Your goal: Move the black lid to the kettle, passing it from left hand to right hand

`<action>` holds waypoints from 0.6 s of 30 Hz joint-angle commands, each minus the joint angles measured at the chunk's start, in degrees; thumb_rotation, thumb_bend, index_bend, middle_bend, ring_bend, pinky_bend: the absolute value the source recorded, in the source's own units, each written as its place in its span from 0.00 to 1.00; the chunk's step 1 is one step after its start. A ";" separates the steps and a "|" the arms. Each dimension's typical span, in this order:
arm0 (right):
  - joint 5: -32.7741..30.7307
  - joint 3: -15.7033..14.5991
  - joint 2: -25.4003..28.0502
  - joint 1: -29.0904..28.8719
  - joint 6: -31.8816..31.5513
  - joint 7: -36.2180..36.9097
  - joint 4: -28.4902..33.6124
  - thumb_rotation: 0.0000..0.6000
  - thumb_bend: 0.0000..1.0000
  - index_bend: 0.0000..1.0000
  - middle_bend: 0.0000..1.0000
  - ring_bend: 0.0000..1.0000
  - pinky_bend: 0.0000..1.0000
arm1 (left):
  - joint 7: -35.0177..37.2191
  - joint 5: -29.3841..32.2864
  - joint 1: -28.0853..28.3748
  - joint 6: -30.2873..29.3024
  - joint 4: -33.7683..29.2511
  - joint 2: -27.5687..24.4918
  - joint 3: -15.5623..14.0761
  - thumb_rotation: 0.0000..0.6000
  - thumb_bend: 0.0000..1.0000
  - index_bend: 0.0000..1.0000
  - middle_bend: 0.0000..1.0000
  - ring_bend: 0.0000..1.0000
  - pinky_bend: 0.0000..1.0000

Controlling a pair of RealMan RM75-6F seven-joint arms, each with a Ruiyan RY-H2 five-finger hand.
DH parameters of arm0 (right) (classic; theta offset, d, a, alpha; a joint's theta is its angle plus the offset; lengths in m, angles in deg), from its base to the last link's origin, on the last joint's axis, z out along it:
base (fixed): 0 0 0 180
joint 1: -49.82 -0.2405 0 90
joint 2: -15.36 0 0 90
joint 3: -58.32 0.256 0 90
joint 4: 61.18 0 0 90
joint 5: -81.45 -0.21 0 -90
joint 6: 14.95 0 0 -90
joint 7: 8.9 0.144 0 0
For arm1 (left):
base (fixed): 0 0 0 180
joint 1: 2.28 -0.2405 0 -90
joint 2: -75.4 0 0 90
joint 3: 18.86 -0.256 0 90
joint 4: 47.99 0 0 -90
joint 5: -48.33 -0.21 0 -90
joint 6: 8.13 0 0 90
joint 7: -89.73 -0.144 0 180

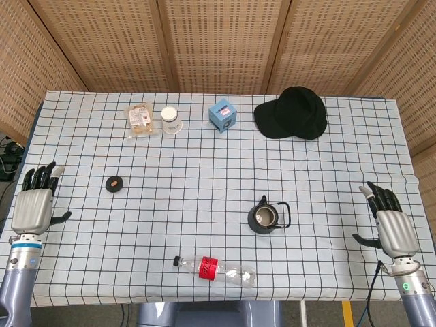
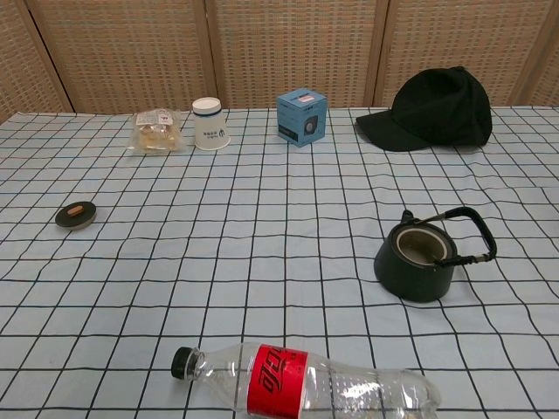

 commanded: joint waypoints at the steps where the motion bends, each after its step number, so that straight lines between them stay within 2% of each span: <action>1: -0.35 0.25 0.32 0.03 0.11 0.95 -0.27 1.00 0.23 0.09 0.00 0.00 0.00 | -0.20 2.42 1.73 3.72 3.00 1.05 0.74 1.00 0.09 0.03 0.00 0.00 0.00; 8: 0.14 0.21 0.69 0.12 -0.15 1.95 -0.23 1.00 0.23 0.09 0.00 0.00 0.00 | -3.30 8.50 6.73 12.65 9.50 2.43 2.67 1.00 0.10 0.15 0.00 0.00 0.00; 18: 0.30 0.13 0.72 0.14 -0.18 1.95 -0.12 1.00 0.23 0.09 0.00 0.00 0.00 | -5.10 13.67 11.97 20.83 16.08 4.68 3.92 1.00 0.10 0.17 0.00 0.00 0.00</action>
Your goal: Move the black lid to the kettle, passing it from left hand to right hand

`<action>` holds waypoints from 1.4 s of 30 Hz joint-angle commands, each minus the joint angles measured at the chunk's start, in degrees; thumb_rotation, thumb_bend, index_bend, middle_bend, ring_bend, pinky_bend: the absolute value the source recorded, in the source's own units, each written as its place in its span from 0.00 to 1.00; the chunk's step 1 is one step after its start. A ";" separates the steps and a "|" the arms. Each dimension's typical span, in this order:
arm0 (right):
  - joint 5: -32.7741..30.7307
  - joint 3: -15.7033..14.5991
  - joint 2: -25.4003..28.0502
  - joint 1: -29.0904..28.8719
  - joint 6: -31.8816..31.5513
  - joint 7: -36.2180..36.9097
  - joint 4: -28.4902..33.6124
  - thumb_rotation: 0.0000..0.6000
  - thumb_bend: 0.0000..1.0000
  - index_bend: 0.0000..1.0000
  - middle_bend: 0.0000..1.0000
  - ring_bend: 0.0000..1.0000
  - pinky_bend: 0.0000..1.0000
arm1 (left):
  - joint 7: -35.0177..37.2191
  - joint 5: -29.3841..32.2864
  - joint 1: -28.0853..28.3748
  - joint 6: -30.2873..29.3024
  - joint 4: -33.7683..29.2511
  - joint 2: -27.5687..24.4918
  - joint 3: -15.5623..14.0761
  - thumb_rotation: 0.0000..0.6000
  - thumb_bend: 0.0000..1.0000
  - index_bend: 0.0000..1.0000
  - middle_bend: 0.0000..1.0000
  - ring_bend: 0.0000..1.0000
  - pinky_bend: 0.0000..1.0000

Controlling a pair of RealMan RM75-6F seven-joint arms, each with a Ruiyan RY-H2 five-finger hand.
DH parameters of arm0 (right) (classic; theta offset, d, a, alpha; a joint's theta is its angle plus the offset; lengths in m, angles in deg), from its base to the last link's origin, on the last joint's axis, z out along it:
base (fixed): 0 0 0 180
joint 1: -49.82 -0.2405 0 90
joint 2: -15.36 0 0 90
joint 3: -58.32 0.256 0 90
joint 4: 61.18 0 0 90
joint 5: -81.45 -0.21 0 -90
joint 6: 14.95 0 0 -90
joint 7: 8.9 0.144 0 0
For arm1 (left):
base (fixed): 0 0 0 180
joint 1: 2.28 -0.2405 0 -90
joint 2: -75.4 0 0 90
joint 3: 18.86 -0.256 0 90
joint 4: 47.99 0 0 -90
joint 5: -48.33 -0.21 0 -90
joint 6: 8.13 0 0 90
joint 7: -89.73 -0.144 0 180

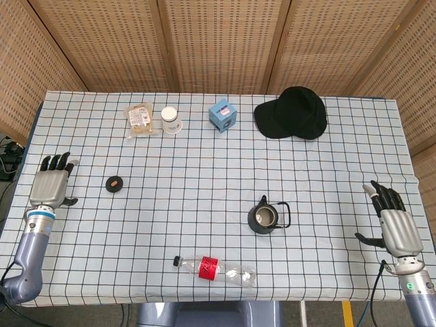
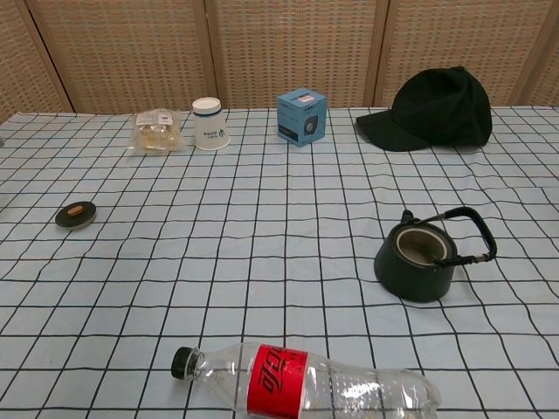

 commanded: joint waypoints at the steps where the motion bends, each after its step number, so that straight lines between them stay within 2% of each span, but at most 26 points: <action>1: 0.00 0.00 -0.01 0.00 -0.01 0.01 0.00 1.00 0.23 0.09 0.00 0.00 0.00 | -0.94 1.70 1.77 2.30 2.36 1.32 0.22 1.00 0.11 0.17 0.00 0.00 0.00; 4: -0.08 0.03 -0.02 0.00 0.03 0.03 -0.04 1.00 0.23 0.09 0.00 0.00 0.00 | -1.77 2.51 3.29 4.00 4.24 2.98 0.00 1.00 0.16 0.19 0.00 0.00 0.00; 15: -0.65 0.39 0.28 0.02 0.21 1.30 -0.53 1.00 0.23 0.09 0.00 0.00 0.00 | -6.17 7.32 8.21 7.92 10.22 9.08 -0.69 1.00 0.17 0.18 0.00 0.00 0.00; 24: -0.80 0.64 0.55 0.09 0.08 2.23 -0.82 1.00 0.23 0.09 0.00 0.00 0.00 | -7.88 9.51 10.24 8.26 12.27 11.91 -1.02 1.00 0.17 0.19 0.00 0.00 0.00; 30: -0.82 0.63 0.60 0.01 0.34 2.53 -1.03 1.00 0.23 0.09 0.00 0.00 0.00 | -9.17 10.89 11.39 8.04 14.25 13.96 -1.25 1.00 0.17 0.21 0.00 0.00 0.04; 42: -1.00 0.66 0.60 -0.02 0.51 2.41 -1.12 1.00 0.23 0.09 0.00 0.00 0.00 | -9.31 10.77 12.90 8.22 17.11 16.71 -1.44 1.00 0.18 0.25 0.00 0.00 0.08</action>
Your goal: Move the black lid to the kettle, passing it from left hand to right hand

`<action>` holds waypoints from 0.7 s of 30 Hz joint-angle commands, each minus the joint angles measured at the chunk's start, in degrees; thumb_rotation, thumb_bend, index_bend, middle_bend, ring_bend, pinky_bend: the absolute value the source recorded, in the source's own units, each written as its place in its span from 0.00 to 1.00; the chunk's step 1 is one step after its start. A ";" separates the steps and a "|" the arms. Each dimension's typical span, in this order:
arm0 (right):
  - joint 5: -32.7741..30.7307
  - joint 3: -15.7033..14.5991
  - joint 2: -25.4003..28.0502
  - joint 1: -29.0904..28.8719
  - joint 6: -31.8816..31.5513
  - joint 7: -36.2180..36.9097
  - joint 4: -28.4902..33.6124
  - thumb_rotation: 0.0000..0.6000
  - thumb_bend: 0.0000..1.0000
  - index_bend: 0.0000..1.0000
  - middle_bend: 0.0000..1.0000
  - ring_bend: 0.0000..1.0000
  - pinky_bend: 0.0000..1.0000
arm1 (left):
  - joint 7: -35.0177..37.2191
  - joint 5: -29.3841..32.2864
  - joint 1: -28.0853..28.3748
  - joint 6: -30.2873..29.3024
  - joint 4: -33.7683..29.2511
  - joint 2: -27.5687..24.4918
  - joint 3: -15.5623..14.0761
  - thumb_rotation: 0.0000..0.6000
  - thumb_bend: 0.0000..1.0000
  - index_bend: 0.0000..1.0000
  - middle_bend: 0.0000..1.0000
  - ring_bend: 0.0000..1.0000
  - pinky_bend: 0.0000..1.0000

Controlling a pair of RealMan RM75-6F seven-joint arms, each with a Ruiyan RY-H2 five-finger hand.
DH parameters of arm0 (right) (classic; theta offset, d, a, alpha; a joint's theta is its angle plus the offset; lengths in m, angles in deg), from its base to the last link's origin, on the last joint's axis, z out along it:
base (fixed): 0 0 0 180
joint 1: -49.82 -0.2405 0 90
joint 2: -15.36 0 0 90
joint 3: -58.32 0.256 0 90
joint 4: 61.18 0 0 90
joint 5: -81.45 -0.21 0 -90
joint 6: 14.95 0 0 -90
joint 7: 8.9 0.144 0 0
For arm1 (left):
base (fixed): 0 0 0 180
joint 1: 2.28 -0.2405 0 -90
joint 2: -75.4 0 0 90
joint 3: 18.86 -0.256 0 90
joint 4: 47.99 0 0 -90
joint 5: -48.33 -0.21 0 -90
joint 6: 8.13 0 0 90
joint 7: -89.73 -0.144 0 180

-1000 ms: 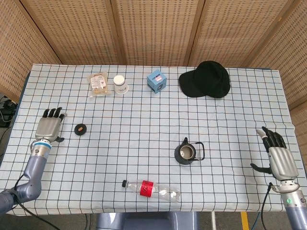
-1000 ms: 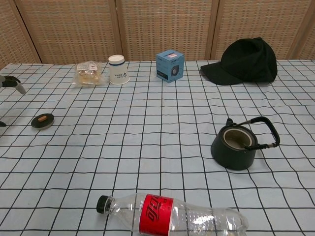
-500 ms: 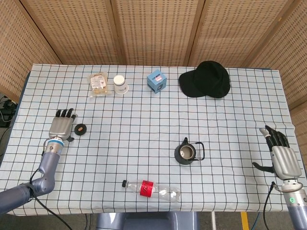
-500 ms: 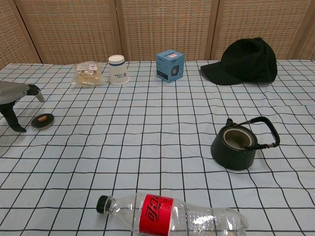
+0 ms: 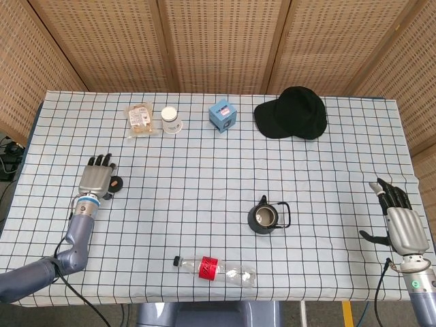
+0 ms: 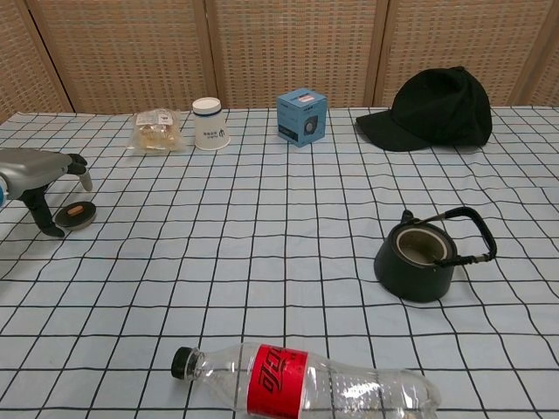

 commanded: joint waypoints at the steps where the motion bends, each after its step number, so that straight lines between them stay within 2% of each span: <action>1: -0.05 0.00 -0.04 -0.02 0.06 -0.11 -0.05 1.00 0.23 0.09 0.00 0.00 0.00 | -0.23 -0.11 0.31 0.06 0.38 0.36 -0.11 1.00 0.18 0.25 0.00 0.00 0.08; 12: -0.41 0.05 -0.10 -0.12 0.46 -0.25 -0.22 1.00 0.23 0.09 0.00 0.00 0.00 | -1.71 0.88 1.43 0.72 2.29 2.18 -0.39 1.00 0.19 0.30 0.00 0.00 0.13; 15: -0.38 0.02 -0.13 -0.13 0.47 -0.32 -0.22 1.00 0.23 0.09 0.00 0.00 0.00 | -1.86 0.74 1.56 0.55 2.49 2.37 -0.46 1.00 0.21 0.32 0.00 0.00 0.16; 18: -0.38 0.00 -0.17 -0.15 0.52 -0.43 -0.22 1.00 0.23 0.09 0.00 0.00 0.00 | -1.25 -0.03 1.48 -0.17 2.49 2.60 -0.41 1.00 0.27 0.38 0.04 0.06 0.22; 21: -0.45 0.01 -0.21 -0.17 0.57 -0.54 -0.22 1.00 0.23 0.09 0.00 0.00 0.00 | -0.52 -1.29 1.28 -1.05 2.59 2.86 -0.54 1.00 0.33 0.46 0.13 0.15 0.30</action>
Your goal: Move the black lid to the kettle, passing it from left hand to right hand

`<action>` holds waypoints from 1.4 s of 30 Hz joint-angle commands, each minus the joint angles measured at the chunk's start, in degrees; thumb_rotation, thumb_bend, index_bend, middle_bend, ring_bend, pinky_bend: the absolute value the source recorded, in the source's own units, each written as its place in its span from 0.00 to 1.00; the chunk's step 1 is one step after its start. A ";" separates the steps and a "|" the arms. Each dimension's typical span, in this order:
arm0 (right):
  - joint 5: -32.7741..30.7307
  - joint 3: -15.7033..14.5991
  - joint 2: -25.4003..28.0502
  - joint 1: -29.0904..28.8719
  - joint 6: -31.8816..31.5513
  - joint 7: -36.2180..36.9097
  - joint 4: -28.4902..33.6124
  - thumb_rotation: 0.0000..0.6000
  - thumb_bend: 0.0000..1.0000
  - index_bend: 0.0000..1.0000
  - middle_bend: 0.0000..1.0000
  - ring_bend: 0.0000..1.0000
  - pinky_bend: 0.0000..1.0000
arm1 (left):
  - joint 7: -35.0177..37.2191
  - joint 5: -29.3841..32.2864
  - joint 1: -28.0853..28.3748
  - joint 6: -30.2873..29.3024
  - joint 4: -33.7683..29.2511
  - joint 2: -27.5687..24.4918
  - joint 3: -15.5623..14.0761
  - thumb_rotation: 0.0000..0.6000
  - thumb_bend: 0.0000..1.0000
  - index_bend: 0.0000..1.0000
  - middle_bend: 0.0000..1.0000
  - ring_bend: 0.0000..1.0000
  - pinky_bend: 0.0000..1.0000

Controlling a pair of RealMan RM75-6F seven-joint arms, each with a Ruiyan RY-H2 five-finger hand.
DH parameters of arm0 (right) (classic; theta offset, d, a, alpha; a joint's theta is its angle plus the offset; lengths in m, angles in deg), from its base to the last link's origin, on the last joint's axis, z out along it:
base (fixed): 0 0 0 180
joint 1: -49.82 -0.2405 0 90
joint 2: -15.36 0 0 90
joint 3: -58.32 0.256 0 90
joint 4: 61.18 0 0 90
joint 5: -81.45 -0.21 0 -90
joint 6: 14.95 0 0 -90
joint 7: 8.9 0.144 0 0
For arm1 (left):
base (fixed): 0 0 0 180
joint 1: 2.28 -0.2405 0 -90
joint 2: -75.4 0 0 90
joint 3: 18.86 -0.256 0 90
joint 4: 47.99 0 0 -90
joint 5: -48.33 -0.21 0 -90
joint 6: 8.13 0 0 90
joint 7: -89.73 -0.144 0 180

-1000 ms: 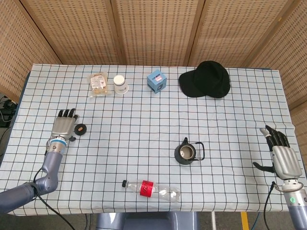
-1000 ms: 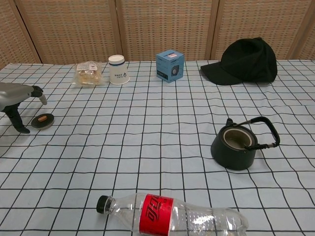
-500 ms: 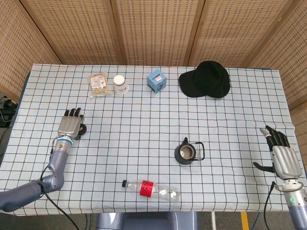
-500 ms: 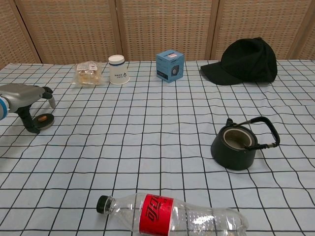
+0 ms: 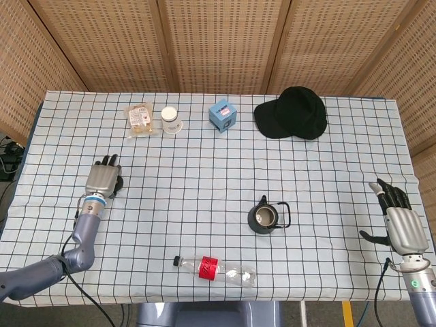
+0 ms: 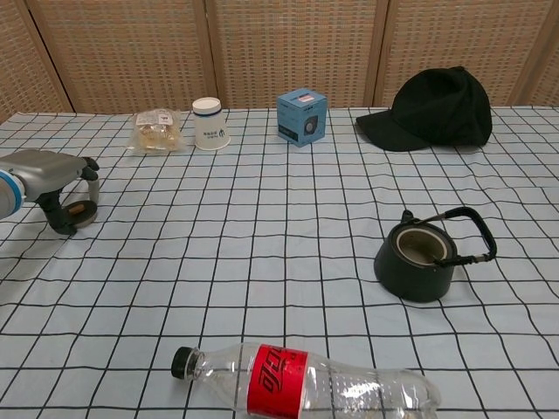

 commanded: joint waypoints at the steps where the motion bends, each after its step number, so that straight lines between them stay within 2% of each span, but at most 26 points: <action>1: -0.02 0.01 -0.01 -0.01 0.01 -0.04 0.01 1.00 0.23 0.09 0.00 0.00 0.00 | 0.67 -1.03 -0.18 -0.69 0.11 0.25 -0.11 1.00 0.34 0.48 0.16 0.18 0.33; 8: -0.02 0.02 0.10 0.11 -0.16 0.06 0.10 1.00 0.23 0.09 0.00 0.00 0.00 | 1.07 -2.41 -0.42 -1.53 1.27 1.18 -0.27 1.00 0.40 0.61 0.29 0.30 0.45; 11: -0.02 0.02 0.14 0.11 -0.13 0.12 0.11 1.00 0.23 0.09 0.00 0.00 0.00 | 1.36 -3.11 -0.55 -1.92 1.46 1.32 -0.28 1.00 0.45 0.64 0.31 0.31 0.46; 16: 0.01 0.01 0.15 0.10 -0.10 0.18 0.13 1.00 0.23 0.09 0.00 0.00 0.00 | 2.82 -5.32 -1.00 -3.66 -0.25 0.29 0.07 1.00 0.46 0.67 0.34 0.34 0.48; 29: 0.61 0.01 0.86 0.47 -0.89 1.20 0.82 1.00 0.23 0.09 0.00 0.00 0.00 | 2.36 -9.80 -1.49 -8.91 -10.56 -4.79 1.10 1.00 0.56 0.73 0.41 0.38 0.50; 42: 0.26 0.33 1.93 0.72 -0.89 3.47 0.82 1.00 0.23 0.09 0.00 0.00 0.00 | -1.52 -9.65 0.40 -10.63 -19.75 -6.89 2.81 1.00 0.56 0.74 0.42 0.39 0.51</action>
